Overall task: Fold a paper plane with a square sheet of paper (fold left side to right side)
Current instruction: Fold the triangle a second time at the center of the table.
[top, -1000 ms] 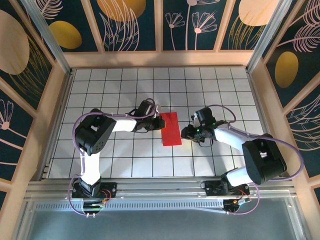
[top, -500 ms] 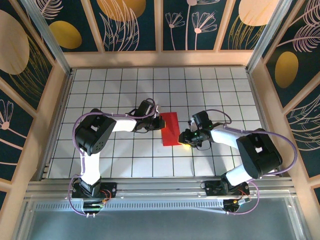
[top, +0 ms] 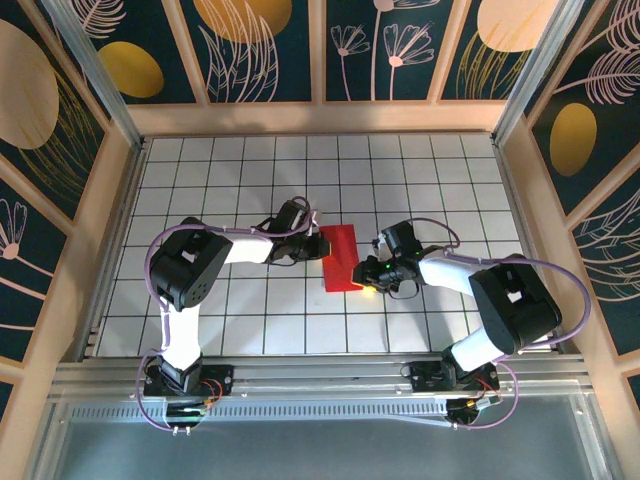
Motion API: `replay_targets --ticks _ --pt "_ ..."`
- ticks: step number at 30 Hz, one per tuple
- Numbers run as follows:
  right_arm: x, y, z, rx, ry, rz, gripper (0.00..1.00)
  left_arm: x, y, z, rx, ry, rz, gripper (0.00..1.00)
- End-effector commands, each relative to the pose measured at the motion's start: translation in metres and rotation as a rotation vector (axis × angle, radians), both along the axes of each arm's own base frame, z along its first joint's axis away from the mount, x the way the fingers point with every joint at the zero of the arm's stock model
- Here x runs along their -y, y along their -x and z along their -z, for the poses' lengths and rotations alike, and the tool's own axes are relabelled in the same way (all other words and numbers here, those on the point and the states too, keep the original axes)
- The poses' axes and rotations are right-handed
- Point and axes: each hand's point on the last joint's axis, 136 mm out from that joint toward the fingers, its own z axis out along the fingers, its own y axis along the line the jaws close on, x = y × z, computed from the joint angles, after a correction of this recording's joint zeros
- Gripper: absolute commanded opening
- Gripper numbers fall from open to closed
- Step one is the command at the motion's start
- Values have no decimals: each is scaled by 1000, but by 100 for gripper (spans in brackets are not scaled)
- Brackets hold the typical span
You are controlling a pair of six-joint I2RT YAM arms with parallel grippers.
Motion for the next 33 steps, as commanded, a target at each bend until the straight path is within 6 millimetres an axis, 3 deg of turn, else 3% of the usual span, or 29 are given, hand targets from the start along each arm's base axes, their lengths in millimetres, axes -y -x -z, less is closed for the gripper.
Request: replay_targets --ticks 1,14,28,33 --pt "-3 -5 -2 9 -14 5 35 -15 11 25 -47 -73 -2 0" --pt "-11 -42 -13 70 -106 24 35 -13 11 22 -37 -65 6 0" --pt "-15 -84 -8 106 -146 18 32 -10 10 18 -32 -51 10 0" --pt "-14 -89 -3 94 -149 14 29 -9 10 16 -29 -41 11 0"
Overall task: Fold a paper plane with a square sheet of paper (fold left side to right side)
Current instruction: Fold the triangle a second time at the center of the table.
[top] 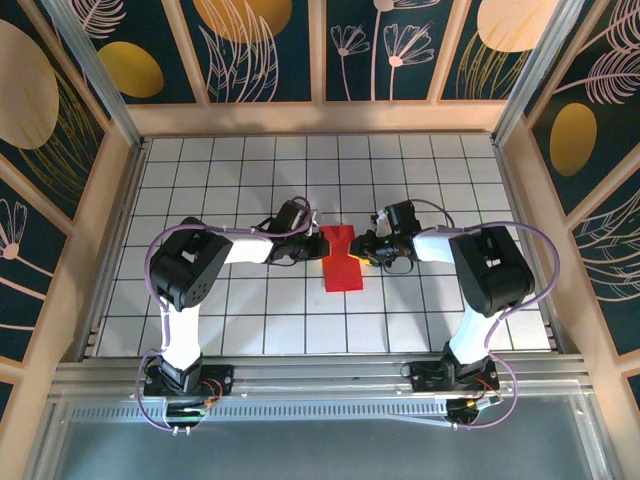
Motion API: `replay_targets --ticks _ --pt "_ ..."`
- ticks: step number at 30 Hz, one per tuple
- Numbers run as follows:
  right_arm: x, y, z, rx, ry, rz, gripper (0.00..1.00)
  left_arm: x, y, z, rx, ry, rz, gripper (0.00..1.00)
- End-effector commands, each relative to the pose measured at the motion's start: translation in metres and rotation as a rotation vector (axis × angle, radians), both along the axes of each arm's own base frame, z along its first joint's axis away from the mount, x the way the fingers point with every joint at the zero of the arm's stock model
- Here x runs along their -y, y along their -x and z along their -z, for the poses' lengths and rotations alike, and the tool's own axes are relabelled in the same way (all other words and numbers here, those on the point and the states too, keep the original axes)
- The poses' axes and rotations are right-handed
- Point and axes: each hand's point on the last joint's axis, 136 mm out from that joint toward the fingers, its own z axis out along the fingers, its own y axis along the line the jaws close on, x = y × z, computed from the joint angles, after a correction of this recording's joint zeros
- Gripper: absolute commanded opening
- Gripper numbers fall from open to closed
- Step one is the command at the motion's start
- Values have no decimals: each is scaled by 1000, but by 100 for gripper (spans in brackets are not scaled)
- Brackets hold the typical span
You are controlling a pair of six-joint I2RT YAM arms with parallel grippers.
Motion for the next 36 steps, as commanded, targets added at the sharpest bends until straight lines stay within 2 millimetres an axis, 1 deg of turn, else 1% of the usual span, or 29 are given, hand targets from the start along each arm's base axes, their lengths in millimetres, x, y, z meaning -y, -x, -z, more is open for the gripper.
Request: replay_targets --ticks 1,6,9,11,13,14,18,19,20,22,23,25,28,30,32,36 --pt "-3 -6 -1 21 -16 -28 28 -8 9 15 -29 -40 6 0" --pt "1 -2 5 3 -13 -26 22 -9 7 5 -9 -32 -1 2" --pt "3 -1 3 -1 -15 -28 13 -9 5 -5 19 -24 -10 5" --pt "3 1 0 1 -17 -30 6 -10 1 -17 52 -19 -22 10" --pt "3 3 -4 -3 -20 -31 0 -12 -4 -32 92 -17 -36 17" --pt "3 4 -6 -5 -22 -30 0 -17 0 -31 94 -26 -39 20" --pt "4 9 -9 -21 -26 -24 0 -25 5 -54 180 -38 -35 31" --pt "5 10 -10 -27 -27 -20 0 -28 8 -55 196 -56 -29 34" --pt "6 10 -9 -34 -24 -14 0 -29 13 -65 232 -67 -17 36" --pt "6 12 -9 -45 -24 -5 0 -28 26 -71 283 -98 30 40" --pt "6 13 -9 -52 -25 -1 0 -26 34 -76 318 -115 55 43" --pt "6 13 -9 -62 -29 8 0 -21 53 -79 367 -139 119 48" --pt "6 13 -11 -66 -32 18 0 -7 81 -82 449 -179 217 55" --pt "6 12 -12 -67 -31 22 0 5 97 -80 500 -225 280 58" --pt "6 12 -12 -69 -30 24 0 16 109 -75 538 -275 332 61" --pt "6 11 -11 -73 -28 27 0 37 123 -62 590 -381 411 64"
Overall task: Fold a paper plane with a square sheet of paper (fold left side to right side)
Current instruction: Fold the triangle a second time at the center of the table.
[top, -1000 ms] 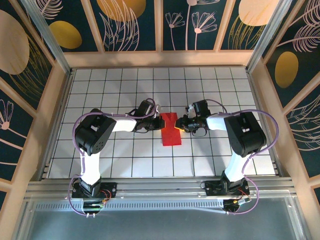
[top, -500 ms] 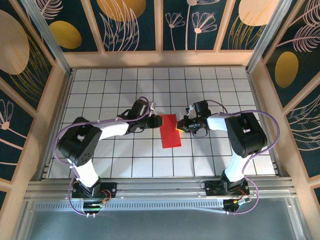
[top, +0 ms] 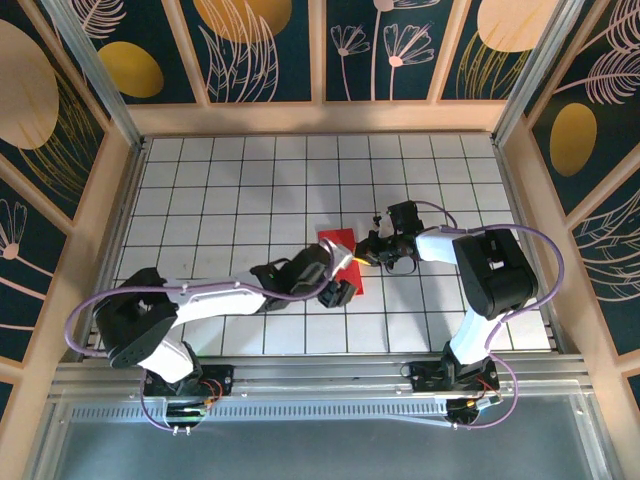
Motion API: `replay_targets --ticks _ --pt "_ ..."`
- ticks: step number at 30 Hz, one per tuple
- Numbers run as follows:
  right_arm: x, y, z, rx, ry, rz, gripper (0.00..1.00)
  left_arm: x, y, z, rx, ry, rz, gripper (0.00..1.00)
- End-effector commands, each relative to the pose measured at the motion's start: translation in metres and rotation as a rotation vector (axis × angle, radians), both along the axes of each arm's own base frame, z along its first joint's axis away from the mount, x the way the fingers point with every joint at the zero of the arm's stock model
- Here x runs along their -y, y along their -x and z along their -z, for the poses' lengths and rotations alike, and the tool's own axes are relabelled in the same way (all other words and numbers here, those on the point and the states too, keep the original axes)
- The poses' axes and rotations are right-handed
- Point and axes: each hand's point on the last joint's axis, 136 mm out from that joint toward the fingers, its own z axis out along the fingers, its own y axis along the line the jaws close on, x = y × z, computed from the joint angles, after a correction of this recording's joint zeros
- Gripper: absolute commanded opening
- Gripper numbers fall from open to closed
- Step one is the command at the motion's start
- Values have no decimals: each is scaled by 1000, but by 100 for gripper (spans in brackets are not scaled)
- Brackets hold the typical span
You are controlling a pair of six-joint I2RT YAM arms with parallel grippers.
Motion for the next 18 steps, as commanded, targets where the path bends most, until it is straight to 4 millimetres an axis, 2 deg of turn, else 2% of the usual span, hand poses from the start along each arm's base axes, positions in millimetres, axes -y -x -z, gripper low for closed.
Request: replay_targets --ticks 1,3,4,6,8,13,16,18 --pt "3 1 -7 -7 -7 15 0 3 -6 15 111 -158 13 64" --pt "3 0 -7 -6 -6 17 0 13 -3 22 138 -213 38 67" --pt "3 1 -7 -4 -6 16 0 13 -1 33 141 -254 44 67" --pt "4 1 -7 -4 -5 18 0 24 -4 35 168 -290 52 69" --pt "4 1 -7 -2 -4 18 0 26 -9 42 188 -334 39 73" --pt "4 2 -8 0 -3 18 0 25 -23 52 229 -420 -4 76" --pt "5 1 -8 2 1 19 0 26 -26 51 241 -424 -13 73" --pt "5 1 -8 3 5 19 0 27 -27 48 244 -416 -17 64"
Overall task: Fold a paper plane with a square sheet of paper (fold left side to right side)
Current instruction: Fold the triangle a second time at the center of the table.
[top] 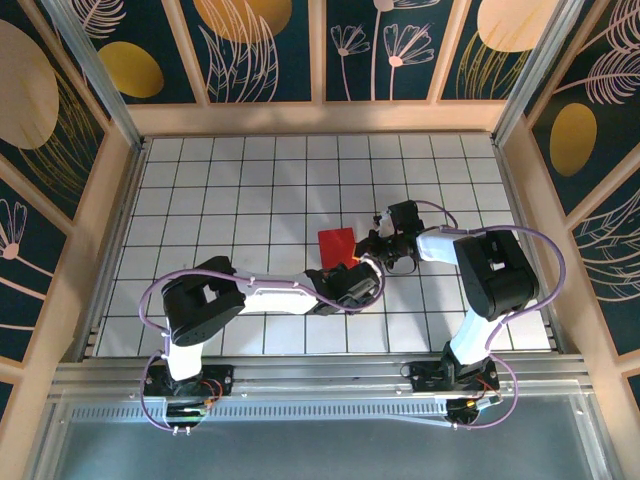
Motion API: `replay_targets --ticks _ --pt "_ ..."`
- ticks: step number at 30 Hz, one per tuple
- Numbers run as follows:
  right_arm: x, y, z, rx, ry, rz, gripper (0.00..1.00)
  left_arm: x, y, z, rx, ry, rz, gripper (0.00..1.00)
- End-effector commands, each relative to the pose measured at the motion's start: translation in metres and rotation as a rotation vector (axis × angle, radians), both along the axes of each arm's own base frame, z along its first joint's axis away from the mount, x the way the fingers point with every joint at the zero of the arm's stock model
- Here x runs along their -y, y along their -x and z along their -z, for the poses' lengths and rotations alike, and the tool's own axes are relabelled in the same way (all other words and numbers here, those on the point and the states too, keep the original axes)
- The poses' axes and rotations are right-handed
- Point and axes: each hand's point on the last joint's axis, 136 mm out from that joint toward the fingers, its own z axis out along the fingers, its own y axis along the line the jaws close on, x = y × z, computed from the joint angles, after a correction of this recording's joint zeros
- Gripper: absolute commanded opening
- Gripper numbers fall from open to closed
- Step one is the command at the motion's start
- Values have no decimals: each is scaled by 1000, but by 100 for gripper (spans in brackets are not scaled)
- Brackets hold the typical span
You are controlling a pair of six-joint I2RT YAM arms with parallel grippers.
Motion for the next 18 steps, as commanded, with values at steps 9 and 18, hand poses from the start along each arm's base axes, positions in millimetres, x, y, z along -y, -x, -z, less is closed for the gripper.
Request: replay_targets --ticks 9,18 --pt "8 -2 -5 12 39 17 0 -1 -6 -21 42 21 -22 11" --pt "18 -31 -56 197 45 63 22 -2 -6 -33 -42 125 -30 0"
